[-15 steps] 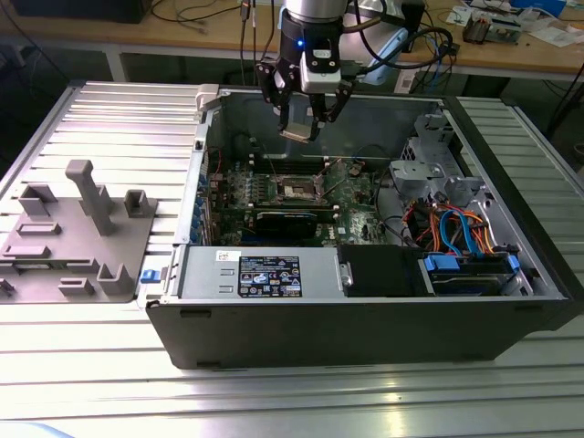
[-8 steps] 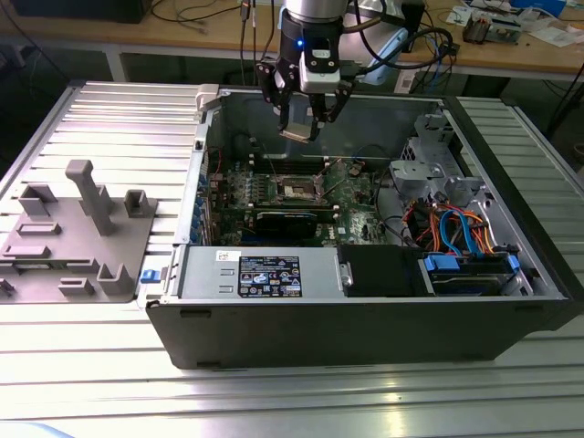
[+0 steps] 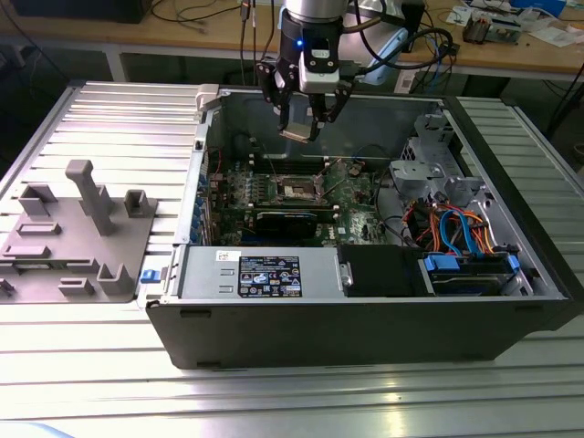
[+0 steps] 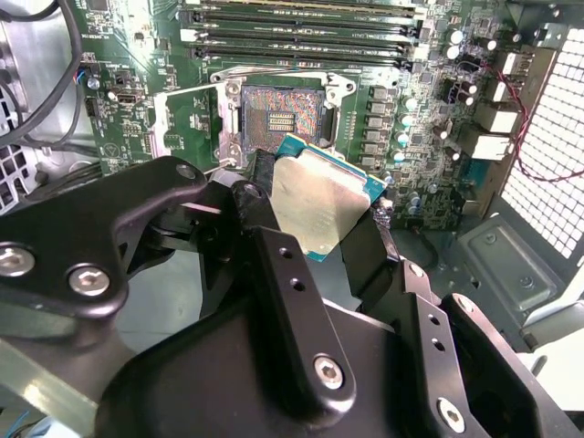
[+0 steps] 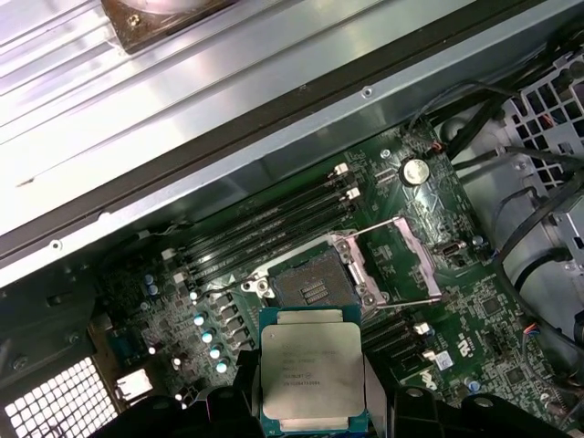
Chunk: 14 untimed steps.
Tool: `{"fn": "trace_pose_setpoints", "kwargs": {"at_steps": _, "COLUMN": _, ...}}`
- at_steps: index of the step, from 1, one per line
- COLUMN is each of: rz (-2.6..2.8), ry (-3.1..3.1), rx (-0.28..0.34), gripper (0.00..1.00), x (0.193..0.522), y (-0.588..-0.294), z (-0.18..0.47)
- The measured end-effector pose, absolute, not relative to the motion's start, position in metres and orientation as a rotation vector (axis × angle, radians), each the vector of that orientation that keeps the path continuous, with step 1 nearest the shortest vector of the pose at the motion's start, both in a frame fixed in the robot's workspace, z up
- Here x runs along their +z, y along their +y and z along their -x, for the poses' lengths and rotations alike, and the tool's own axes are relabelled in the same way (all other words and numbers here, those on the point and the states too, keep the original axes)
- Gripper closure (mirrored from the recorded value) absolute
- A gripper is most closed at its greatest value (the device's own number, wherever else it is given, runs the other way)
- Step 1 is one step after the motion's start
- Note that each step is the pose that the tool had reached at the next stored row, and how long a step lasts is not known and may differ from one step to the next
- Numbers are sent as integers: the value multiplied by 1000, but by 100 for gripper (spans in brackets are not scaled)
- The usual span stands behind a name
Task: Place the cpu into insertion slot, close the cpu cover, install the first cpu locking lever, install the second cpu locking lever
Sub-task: 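Place the cpu into insertion slot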
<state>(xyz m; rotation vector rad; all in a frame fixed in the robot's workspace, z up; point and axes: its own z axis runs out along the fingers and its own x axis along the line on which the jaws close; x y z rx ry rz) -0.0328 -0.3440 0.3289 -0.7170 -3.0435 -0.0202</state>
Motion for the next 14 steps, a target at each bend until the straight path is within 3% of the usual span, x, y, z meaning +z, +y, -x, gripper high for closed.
{"fn": "trace_pose_setpoints", "kwargs": {"at_steps": 14, "rz": 743, "ry": -3037, "rx": -20, "gripper": 46, "x": 329, "y": -344, "z": 33}}
